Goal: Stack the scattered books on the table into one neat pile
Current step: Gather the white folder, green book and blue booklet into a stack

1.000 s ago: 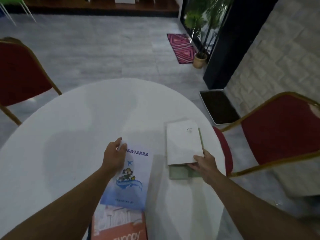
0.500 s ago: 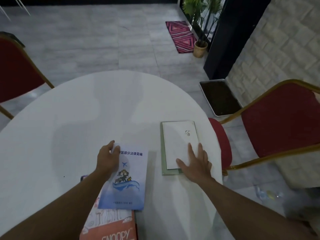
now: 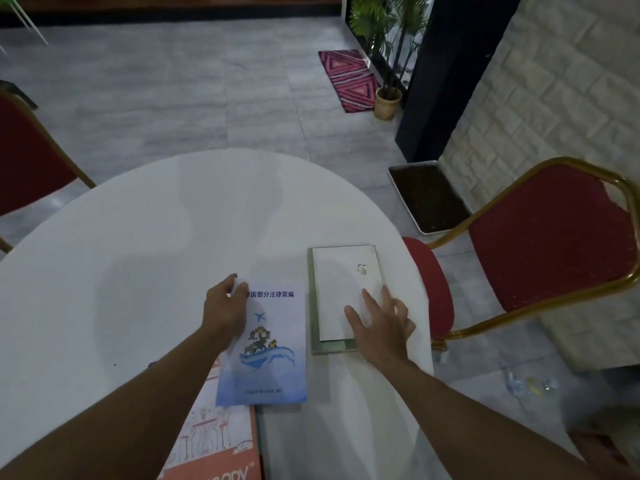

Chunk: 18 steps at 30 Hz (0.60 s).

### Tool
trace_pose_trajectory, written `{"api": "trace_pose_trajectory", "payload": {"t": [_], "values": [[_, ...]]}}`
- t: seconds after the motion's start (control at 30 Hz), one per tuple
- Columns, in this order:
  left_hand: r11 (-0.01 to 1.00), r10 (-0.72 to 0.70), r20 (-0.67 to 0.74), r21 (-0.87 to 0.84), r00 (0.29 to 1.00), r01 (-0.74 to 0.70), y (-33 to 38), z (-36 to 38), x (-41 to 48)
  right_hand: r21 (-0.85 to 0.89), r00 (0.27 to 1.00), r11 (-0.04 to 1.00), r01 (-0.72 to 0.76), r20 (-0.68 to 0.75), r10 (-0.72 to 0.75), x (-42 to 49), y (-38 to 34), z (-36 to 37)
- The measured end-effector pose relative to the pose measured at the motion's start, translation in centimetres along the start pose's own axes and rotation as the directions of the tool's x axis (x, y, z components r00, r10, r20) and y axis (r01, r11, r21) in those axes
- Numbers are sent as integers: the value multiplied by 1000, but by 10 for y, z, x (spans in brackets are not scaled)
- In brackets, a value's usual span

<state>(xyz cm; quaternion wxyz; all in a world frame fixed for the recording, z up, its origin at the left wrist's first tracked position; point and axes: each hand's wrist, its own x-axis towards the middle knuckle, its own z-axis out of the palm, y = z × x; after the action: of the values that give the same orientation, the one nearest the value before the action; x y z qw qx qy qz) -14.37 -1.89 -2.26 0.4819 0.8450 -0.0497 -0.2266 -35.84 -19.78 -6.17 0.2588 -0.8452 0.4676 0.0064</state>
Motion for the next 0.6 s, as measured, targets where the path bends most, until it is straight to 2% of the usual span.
{"api": "trace_pose_trajectory", "payload": {"t": [0.03, 0.07, 0.1, 0.17, 0.23, 0.33, 0.4, 0.5, 0.6], "values": [[1000, 11, 13, -6, 1000, -11, 7, 9, 0, 142, 999, 989, 36, -14, -35, 0, -3, -4], [999, 31, 30, -11, 999, -31, 13, 18, 1, 327, 998, 944, 33, 40, -48, 1, -7, -10], [999, 52, 49, -20, 997, -51, 20, 29, 1, 512, 988, 858, -34, 146, -47, 0, -13, -17], [997, 62, 84, -43, 995, -59, 33, 51, 1, 681, 928, 694, -232, 370, -53, 3, -21, -31], [997, 13, 122, -80, 992, -4, 47, 70, 3, 704, 904, 649, -291, 423, -54, 11, -19, -40], [993, -14, 208, -108, 978, 37, 61, 91, 10, 748, 911, 563, -351, 412, 20, 26, -7, -51], [992, -15, 255, -117, 967, 46, 65, 103, 14, 754, 917, 556, -350, 397, 38, 38, 1, -56], [996, 7, 203, -85, 979, 11, 67, 124, 16, 756, 940, 575, -312, 332, 73, 56, 8, -59], [992, 84, 104, 83, 991, -93, 69, 140, 16, 746, 955, 598, -293, 257, 146, 73, 10, -60]]}}
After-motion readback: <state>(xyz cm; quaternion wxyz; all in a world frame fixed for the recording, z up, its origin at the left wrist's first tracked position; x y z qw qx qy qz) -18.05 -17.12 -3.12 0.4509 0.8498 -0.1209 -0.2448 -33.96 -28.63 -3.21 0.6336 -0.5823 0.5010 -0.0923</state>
